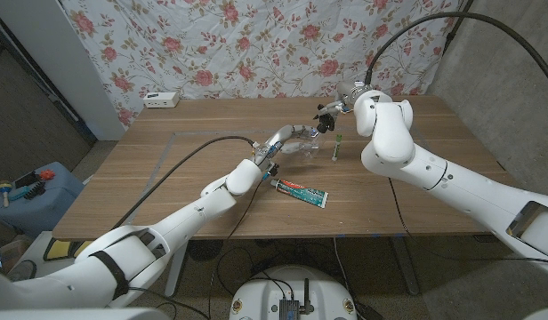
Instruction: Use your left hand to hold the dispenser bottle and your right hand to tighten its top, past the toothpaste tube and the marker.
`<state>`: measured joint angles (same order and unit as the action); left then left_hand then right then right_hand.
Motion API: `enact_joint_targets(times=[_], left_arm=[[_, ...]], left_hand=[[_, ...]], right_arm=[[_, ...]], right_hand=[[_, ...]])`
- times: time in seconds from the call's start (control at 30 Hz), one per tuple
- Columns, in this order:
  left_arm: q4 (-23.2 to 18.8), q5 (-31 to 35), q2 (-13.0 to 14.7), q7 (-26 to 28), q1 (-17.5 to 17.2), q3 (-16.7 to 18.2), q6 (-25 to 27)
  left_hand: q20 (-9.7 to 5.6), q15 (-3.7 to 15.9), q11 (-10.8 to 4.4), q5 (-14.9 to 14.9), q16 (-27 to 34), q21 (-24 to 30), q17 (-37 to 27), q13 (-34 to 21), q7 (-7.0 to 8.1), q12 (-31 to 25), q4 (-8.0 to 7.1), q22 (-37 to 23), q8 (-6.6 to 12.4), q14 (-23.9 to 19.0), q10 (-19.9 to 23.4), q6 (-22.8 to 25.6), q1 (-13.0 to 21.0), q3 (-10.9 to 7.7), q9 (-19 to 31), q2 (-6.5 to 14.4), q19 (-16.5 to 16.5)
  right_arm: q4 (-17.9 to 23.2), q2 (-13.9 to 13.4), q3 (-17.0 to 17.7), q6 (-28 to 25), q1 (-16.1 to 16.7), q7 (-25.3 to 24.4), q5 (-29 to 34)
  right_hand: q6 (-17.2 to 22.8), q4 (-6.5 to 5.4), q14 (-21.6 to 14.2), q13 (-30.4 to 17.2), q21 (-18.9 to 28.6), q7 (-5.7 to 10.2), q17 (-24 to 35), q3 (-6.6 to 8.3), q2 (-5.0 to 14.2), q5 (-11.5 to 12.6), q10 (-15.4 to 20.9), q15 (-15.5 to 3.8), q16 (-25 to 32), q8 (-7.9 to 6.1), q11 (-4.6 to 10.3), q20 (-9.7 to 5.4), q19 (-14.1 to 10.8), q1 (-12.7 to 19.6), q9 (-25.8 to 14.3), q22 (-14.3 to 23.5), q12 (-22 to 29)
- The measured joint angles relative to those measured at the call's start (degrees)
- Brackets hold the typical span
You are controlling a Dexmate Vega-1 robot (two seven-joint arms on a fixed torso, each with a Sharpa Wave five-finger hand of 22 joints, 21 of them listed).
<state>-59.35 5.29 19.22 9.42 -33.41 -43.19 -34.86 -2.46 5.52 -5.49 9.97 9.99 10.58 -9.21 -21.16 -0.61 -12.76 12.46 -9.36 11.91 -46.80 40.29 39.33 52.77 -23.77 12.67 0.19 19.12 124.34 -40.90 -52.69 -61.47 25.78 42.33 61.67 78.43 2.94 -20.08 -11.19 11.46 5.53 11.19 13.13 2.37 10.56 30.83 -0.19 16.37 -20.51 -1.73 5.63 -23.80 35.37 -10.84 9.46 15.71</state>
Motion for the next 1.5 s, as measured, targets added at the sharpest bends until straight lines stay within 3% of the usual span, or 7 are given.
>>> enact_joint_targets(times=[0.43, 1.0, 1.03, 1.07, 1.33, 1.37, 1.5], left_arm=[[0.0, 0.0, 0.0, 0.0, 0.0, 0.0, 0.0], [0.9, 0.0, -0.3, 0.1, 0.1, 0.1, 0.0], [1.0, -0.2, -0.3, 0.1, 0.2, 0.1, -0.3], [1.0, -0.2, -0.3, 0.1, 0.2, 0.1, -0.3], [1.6, -0.2, -0.6, 0.1, 0.6, -0.1, -0.3], [1.6, -0.2, -0.6, 0.1, 0.6, -0.1, -0.6], [1.9, -0.2, -0.7, 0.1, 0.9, -0.2, -0.6]], left_hand=[[0.00, 0.00, 0.02, -0.1, 0.0, 0.0, 0.0, 0.0, 0.01, 0.0, 0.00, 0.0, -0.10, 0.0, 0.0, 0.0, 0.0, 0.00, 0.0, 0.0, 0.0], [0.00, 0.00, -0.08, -0.2, -0.1, 0.0, 0.0, 0.0, 0.09, 0.2, -0.01, 0.0, 0.02, 0.0, 0.3, 0.1, 0.0, 0.01, 0.0, 0.0, 0.0], [0.00, 0.01, -0.08, -0.1, -0.1, 0.0, 0.0, 0.0, 0.09, 0.2, -0.01, 0.0, 0.02, 0.0, 0.3, 0.1, 0.0, 0.01, 0.0, 0.0, 0.0], [0.00, 0.01, -0.08, -0.1, -0.1, 0.0, 0.0, 0.0, 0.09, 0.2, -0.01, 0.0, 0.02, 0.0, 0.3, 0.1, 0.0, 0.01, 0.0, 0.0, 0.0], [0.00, 0.01, -0.06, 0.0, -0.1, 0.0, 0.0, 0.0, 0.09, 0.3, -0.01, 0.0, 0.02, 0.0, 0.2, 0.1, 0.0, 0.01, 0.0, 0.0, 0.0], [0.00, 0.01, -0.05, 0.0, -0.1, 0.0, 0.0, 0.0, 0.09, 0.3, -0.01, 0.0, 0.02, 0.0, 0.2, 0.1, 0.0, 0.01, 0.0, 0.0, 0.0], [0.00, 0.01, -0.03, 0.0, -0.1, 0.0, 0.0, 0.0, 0.09, 0.4, -0.01, 0.0, -0.01, 0.0, 0.2, 0.1, 0.0, 0.01, 0.0, 0.0, 0.0]], right_arm=[[-1.1, 2.4, 1.5, -0.3, 1.6, 0.7, 1.5], [-1.3, 2.7, 1.6, -1.4, 1.7, 3.6, 7.3], [-3.2, 5.8, 2.6, -1.4, 2.7, 3.7, 7.5], [-3.2, 5.8, 2.6, -1.4, 2.7, 3.8, 7.6], [-3.2, 5.8, 2.6, -1.3, 2.7, 3.8, 8.5], [-3.9, 7.1, 3.9, -1.1, 3.8, 3.8, 8.5], [-3.9, 7.3, 4.4, -0.7, 4.1, 3.6, 8.5]], right_hand=[[1.4, 0.70, -1.1, 0.0, 0.0, -0.22, 0.2, 0.24, 0.38, 0.0, 1.2, -0.32, 0.4, -0.69, 0.59, 0.31, -0.3, 0.4, 0.0, 0.0, 0.0], [2.9, 1.92, -3.6, 0.1, -0.2, 0.01, 0.1, 0.78, 1.14, 0.0, 4.8, -0.91, 0.6, -3.95, 0.50, 0.52, -0.5, 1.1, 0.0, 0.0, 0.0], [2.9, 2.12, -3.8, 0.2, -0.2, 0.01, 0.1, 0.83, 1.14, 0.0, 4.8, -0.93, 0.6, -4.22, 0.50, 0.52, -0.5, 1.1, 0.0, 0.0, 0.0], [2.9, 2.26, -3.8, 0.3, -0.2, 0.01, 0.1, 0.84, 1.14, 0.0, 5.0, -0.93, 0.6, -4.46, 0.29, 0.52, -0.5, 1.1, 0.0, 0.0, 0.0], [2.8, 2.29, -4.4, 0.3, -0.2, 0.01, 0.1, 0.87, 1.13, 0.0, 5.5, -1.15, 0.6, -5.78, 0.40, 0.42, -1.0, 1.1, 0.0, 0.0, -0.1], [2.8, 2.28, -4.4, 0.3, -0.2, 0.00, 0.1, 0.85, 1.23, 0.0, 5.5, -1.15, 0.6, -6.13, 0.37, 0.42, -1.0, 1.0, 0.0, 0.0, -0.4], [2.1, 1.64, -3.7, 0.3, -0.5, -0.69, 0.1, -0.25, 0.50, 0.0, 4.7, -0.51, 0.4, -6.56, -0.42, 0.68, -0.8, -1.6, 0.2, 0.0, -1.1]])
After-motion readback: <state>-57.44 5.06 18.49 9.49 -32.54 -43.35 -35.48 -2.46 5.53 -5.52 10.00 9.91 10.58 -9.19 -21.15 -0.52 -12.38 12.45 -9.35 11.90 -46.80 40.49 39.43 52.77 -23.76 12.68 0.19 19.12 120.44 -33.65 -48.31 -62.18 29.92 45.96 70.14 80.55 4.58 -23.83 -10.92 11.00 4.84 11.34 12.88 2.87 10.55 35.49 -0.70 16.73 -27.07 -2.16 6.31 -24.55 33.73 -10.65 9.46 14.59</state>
